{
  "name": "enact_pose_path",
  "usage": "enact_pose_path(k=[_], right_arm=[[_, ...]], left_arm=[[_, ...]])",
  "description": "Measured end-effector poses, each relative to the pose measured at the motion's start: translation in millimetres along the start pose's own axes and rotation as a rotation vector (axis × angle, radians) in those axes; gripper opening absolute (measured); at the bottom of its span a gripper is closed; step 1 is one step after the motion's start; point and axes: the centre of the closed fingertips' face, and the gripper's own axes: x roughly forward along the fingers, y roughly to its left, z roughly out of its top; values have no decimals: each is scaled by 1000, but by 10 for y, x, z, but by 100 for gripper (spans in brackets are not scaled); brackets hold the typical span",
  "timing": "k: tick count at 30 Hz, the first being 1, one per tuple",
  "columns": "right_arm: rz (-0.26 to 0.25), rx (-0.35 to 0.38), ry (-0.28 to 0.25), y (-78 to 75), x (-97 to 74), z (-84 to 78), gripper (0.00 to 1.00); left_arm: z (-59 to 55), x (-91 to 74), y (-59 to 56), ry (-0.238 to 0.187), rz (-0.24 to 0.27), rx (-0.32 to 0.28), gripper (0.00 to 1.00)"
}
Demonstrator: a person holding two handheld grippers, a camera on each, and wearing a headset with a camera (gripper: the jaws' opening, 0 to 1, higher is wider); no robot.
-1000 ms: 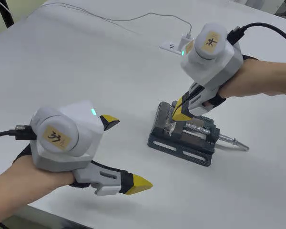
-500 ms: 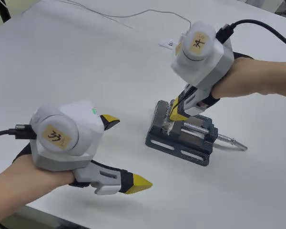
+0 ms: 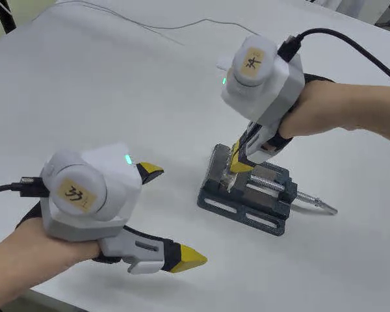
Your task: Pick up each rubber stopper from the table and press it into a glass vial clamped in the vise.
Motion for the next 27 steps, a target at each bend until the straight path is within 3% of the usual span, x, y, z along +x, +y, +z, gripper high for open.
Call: enact_pose_path(k=[3,6,8,9,15,21,27], right_arm=[[16,50,-1,8,-11,-10,0],[41,121,-60,19,-9,-16,0],[53,123,-88,-15,-11,-39,0],[62,174,-115,-9,-11,-42,0],[30,147,-119,51,-27,-43,0],[34,186,-148,47,-34,-32,0],[18,199,-180,99,-53,-39,0]], left_arm=[[0,-4,-10,2,-3,1,88],[10,-18,-18,1,-1,2,88],[15,-26,-21,1,0,1,88],[15,-32,-22,3,2,4,88],[71,-74,-30,-11,16,-4,88],[112,-133,-58,-33,40,-6,87],[145,-170,-100,-28,41,8,89]])
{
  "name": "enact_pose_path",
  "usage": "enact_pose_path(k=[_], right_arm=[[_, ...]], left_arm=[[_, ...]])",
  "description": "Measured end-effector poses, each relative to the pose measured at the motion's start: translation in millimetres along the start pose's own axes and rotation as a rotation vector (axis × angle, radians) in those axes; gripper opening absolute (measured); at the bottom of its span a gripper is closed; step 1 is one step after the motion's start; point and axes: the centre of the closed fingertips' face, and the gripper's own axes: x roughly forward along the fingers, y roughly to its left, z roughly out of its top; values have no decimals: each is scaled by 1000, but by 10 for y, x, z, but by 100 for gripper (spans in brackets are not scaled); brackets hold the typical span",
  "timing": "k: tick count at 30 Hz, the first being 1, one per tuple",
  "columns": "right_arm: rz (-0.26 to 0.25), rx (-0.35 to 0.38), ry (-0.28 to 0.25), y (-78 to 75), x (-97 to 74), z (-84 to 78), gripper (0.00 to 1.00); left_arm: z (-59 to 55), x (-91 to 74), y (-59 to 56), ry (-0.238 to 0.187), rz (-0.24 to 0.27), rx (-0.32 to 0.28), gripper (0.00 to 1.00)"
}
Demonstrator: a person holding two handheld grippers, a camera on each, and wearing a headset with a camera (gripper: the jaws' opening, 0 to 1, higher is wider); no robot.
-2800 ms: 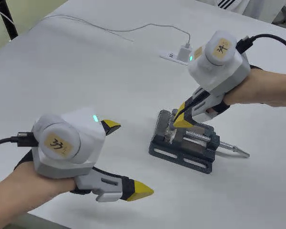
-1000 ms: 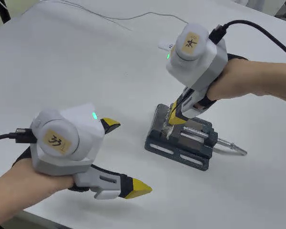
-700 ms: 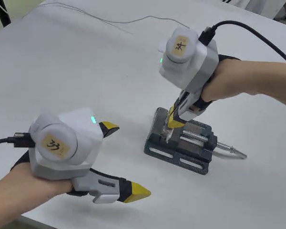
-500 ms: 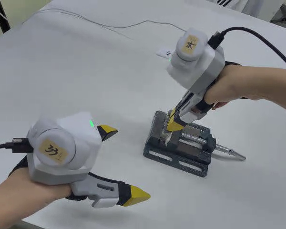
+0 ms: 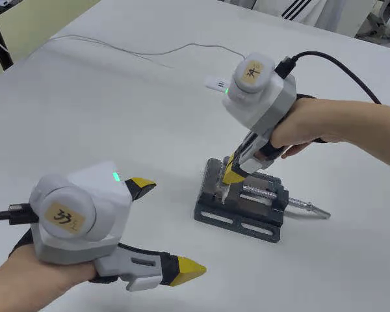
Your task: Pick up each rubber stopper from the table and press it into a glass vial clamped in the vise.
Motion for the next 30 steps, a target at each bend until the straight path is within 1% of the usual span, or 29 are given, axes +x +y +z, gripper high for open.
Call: enact_pose_path(k=[2,5,7,9,11,12,13,14,16,17,19,20,21,22,26,28,29,30], right_arm=[[-15,24,-21,17,-5,5,0],[-55,26,-44,44,-11,10,0],[-73,37,-50,-1,3,40,0],[-82,26,-52,8,-1,35,0],[-93,52,-62,15,-4,37,0],[-100,34,-72,35,-9,31,0],[-105,14,-84,42,-11,35,0],[-110,13,-97,50,-16,27,0],[-114,38,-143,55,-22,32,0],[-115,81,-178,57,-27,36,0],[-115,103,-206,54,-35,27,0],[-116,110,-214,26,-37,21,0],[-118,118,-219,-43,-40,15,0],[-122,131,-226,-61,-37,19,0],[-153,104,-232,-67,-35,15,0],[-175,106,-239,-81,-41,10,0],[-184,94,-233,-83,-45,-13,2],[-198,94,-238,-113,-57,-18,6]], left_arm=[[-2,-12,5,5,5,3,89],[4,-44,-16,6,6,4,89],[0,-49,-22,4,5,2,89],[-8,-48,-33,12,4,6,89],[12,-50,-41,12,4,14,89],[32,-51,-41,8,4,17,89],[43,-51,-39,6,5,19,89],[55,-51,-33,4,7,20,89],[90,-55,-23,-5,10,21,89],[107,-62,-17,-9,14,24,89],[124,-74,-14,-14,16,26,89],[129,-78,-13,-15,17,26,90],[126,-78,-12,-15,17,28,90],[116,-78,-10,-11,17,33,90],[113,-82,-13,-9,13,39,90],[121,-93,0,-13,18,37,90],[123,-101,9,-15,20,34,90],[122,-104,14,-16,20,34,90]])
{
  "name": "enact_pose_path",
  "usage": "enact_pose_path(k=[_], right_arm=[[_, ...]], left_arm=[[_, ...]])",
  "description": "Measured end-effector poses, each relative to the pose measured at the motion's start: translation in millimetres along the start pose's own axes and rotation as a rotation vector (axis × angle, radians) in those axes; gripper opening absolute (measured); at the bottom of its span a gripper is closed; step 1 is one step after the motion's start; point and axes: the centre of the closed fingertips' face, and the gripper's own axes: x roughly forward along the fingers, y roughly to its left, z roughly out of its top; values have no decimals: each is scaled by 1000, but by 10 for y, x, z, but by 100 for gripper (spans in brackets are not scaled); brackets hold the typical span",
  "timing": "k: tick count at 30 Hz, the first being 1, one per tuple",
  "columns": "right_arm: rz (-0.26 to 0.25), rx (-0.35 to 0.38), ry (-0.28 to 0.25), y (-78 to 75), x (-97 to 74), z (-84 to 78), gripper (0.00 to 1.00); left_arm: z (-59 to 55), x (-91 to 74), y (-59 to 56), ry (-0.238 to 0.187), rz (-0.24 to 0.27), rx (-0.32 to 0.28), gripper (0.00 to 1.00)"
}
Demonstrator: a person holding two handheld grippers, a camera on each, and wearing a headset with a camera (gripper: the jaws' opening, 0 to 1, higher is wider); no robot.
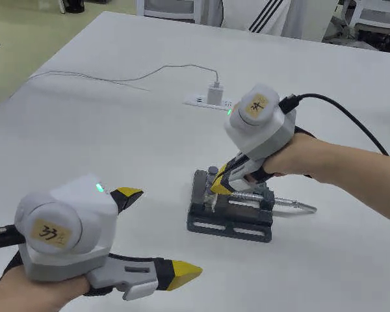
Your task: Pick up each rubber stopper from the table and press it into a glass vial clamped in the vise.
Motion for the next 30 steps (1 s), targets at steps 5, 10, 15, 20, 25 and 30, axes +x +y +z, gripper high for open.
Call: enact_pose_path(k=[5,10,15,20,25,30], right_arm=[[8,-7,-23,71,-55,-90,24],[-7,17,-87,168,-153,-167,37],[-35,58,-166,249,-295,-273,57],[-76,109,-196,331,-426,-505,73],[-133,179,-217,362,-564,-789,84],[-169,245,-226,391,-674,-1058,91]], left_arm=[[-15,-10,22,2,5,0,90],[-20,-16,45,2,7,-2,90],[-31,-26,82,3,13,-1,91],[-48,-26,104,3,16,0,93],[-79,-29,127,6,20,-4,94],[-110,-36,156,12,23,-3,96]])
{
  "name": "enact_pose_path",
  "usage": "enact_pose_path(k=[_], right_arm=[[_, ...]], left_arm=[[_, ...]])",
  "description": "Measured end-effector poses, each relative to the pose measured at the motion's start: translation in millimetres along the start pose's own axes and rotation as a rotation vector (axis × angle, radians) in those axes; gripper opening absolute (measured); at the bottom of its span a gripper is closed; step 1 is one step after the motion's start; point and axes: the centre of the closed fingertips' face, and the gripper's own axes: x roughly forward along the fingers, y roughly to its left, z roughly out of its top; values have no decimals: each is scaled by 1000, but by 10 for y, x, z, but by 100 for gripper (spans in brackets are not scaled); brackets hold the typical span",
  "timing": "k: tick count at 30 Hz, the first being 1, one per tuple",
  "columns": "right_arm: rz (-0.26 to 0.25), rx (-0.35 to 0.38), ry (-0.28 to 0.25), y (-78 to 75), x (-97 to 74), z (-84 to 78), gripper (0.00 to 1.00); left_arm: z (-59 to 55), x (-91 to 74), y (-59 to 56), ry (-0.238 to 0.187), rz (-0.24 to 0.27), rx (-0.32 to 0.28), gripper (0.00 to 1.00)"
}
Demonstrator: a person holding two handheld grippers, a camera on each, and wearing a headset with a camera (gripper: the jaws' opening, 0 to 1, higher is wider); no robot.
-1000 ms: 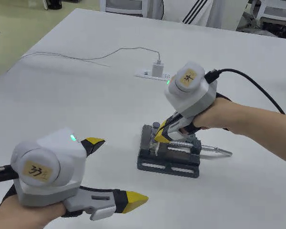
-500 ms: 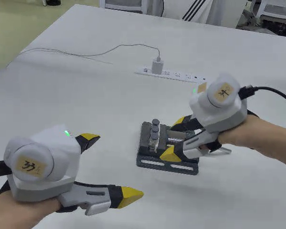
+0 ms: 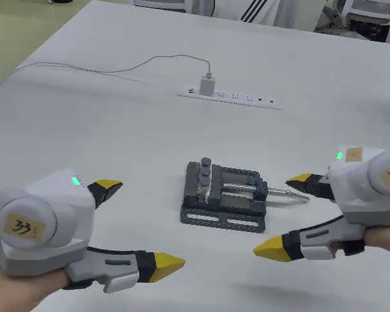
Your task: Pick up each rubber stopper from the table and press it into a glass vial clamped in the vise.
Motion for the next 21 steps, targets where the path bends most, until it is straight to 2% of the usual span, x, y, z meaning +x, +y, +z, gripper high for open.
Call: enact_pose_path(k=[2,3,7,15,21], right_arm=[[-41,66,7,-36,-54,-113,98],[-60,76,14,-61,-77,-160,99],[-67,95,17,-26,-159,-312,99],[-99,148,7,-45,-247,-482,99],[-112,170,-4,-64,-290,-496,99]], left_arm=[[-12,-4,19,3,6,-5,98],[-24,-7,32,7,15,-10,99],[-38,-15,48,12,17,-1,99],[-49,-52,63,16,21,-9,99],[-74,-77,78,25,25,-7,99]])
